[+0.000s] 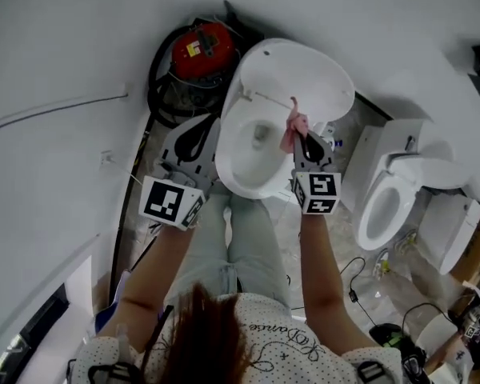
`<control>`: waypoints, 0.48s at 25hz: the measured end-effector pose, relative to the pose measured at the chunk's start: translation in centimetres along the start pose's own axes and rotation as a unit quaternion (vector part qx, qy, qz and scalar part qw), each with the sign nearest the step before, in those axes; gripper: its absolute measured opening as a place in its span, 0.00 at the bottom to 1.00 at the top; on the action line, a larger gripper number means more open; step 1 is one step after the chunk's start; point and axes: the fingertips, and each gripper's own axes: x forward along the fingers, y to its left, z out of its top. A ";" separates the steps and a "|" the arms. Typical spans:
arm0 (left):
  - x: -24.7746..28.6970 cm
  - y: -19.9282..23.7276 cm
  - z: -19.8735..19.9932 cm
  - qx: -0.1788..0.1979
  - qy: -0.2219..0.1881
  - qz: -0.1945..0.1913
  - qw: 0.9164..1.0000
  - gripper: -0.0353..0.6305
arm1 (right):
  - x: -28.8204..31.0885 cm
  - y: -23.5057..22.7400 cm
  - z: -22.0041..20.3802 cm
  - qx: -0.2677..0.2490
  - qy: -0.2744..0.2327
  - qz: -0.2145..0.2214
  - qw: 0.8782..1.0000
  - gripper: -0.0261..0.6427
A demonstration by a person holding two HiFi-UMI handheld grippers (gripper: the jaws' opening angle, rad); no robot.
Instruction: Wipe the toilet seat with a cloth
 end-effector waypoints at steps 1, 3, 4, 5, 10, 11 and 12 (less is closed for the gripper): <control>-0.1 -0.4 0.8 0.004 -0.004 -0.003 1.000 0.06 | -0.7 0.3 0.7 -0.003 -0.002 0.002 1.000 0.09; -0.3 -1.3 2.1 0.010 -0.013 -0.009 1.000 0.06 | -1.9 0.6 2.0 -0.011 -0.006 0.003 1.000 0.09; -0.4 -1.7 2.7 0.011 -0.016 -0.012 1.000 0.06 | -2.6 0.7 2.6 -0.014 -0.008 0.003 1.000 0.09; -0.6 -2.1 3.2 0.013 -0.018 -0.014 1.000 0.06 | -3.2 0.7 3.2 -0.016 -0.010 0.002 1.000 0.09; -1.3 -3.2 5.0 0.042 -0.018 -0.012 0.999 0.06 | -6.0 1.5 6.5 -0.022 -0.029 0.012 0.999 0.09; -1.5 -3.4 5.3 0.050 -0.017 -0.010 0.999 0.06 | -6.6 1.7 7.3 -0.025 -0.036 0.014 0.999 0.09; -1.7 -3.7 5.6 0.055 -0.019 -0.010 0.998 0.06 | -7.2 2.0 8.0 -0.029 -0.044 0.015 0.999 0.09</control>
